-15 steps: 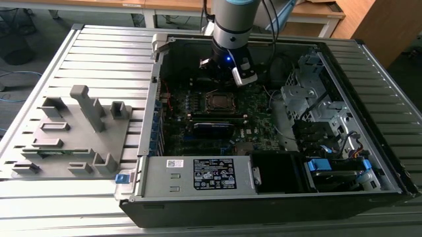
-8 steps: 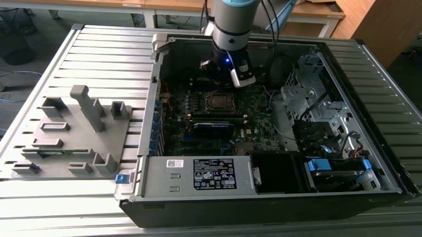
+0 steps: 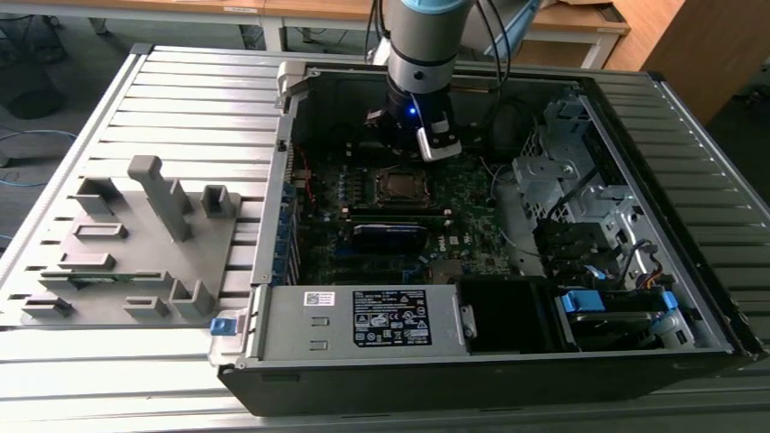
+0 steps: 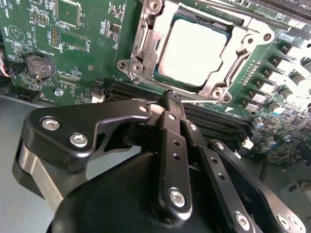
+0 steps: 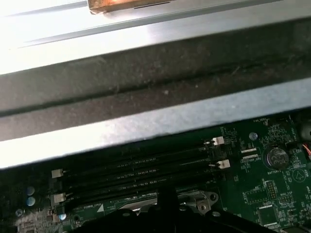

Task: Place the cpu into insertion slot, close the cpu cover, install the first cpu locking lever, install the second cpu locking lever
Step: 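Install the first cpu locking lever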

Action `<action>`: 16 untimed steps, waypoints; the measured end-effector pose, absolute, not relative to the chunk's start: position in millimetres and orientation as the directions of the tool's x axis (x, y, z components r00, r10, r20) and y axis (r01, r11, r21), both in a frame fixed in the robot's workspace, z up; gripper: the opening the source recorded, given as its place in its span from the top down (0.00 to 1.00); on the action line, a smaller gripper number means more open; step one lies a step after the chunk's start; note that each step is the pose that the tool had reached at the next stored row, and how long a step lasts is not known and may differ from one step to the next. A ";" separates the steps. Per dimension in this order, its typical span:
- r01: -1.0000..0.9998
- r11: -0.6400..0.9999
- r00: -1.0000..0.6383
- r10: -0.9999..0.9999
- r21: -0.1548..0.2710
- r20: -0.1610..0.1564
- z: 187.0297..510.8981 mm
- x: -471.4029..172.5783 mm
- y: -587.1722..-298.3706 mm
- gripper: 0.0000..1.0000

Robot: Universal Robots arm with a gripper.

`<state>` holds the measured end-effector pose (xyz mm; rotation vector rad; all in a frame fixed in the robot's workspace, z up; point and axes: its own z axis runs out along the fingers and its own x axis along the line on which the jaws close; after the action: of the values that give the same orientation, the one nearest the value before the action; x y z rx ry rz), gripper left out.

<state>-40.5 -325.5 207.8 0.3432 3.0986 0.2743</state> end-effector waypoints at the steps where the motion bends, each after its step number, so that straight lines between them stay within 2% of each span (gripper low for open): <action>1: 0.216 0.961 -0.976 0.218 0.175 0.007 207.8 -40.6 -325.5 0.89; 16: 0.259 0.950 -0.965 0.263 0.173 0.001 204.9 -40.2 -316.8 0.89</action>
<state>-40.2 -316.8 204.9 0.4124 3.0804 0.2695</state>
